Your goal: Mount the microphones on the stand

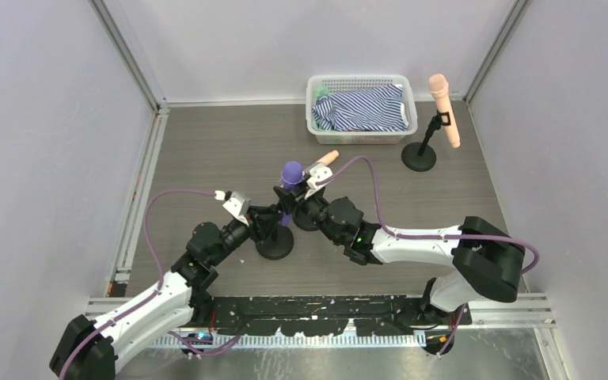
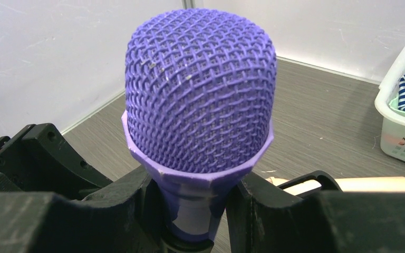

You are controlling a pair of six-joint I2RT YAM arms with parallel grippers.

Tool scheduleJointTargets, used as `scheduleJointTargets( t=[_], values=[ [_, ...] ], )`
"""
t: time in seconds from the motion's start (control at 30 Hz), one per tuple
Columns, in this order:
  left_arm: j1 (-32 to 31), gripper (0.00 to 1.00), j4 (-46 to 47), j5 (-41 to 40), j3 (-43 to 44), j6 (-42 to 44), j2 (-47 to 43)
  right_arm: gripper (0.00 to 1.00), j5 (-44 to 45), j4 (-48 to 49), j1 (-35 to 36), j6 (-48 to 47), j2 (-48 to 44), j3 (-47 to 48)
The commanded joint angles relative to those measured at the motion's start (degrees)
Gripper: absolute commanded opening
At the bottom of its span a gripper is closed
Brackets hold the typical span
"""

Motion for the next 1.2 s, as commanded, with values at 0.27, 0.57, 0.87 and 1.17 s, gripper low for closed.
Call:
scheduleJointTargets(
  t=[0.27, 0.57, 0.87, 1.17],
  values=[
    [-0.7, 0.00, -2.3, 2.2, 1.8, 0.5, 2.3, 0.01, -3.5, -35.5, 3.7, -8.0, 7.9, -6.8],
    [-0.7, 0.00, -2.4, 2.5, 1.9, 0.5, 2.2, 0.01, 4.6, -50.0, 5.7, -18.0, 4.3, 3.5],
    [-0.7, 0.00, -2.5, 2.5, 1.9, 0.5, 2.0, 0.01, 14.4, -61.3, 9.2, -25.7, 5.9, 13.4],
    [-0.7, 0.00, -2.9, 2.4, 1.8, 0.5, 1.4, 0.01, 22.1, -66.0, 12.2, -31.2, 9.7, 20.2]
  ],
)
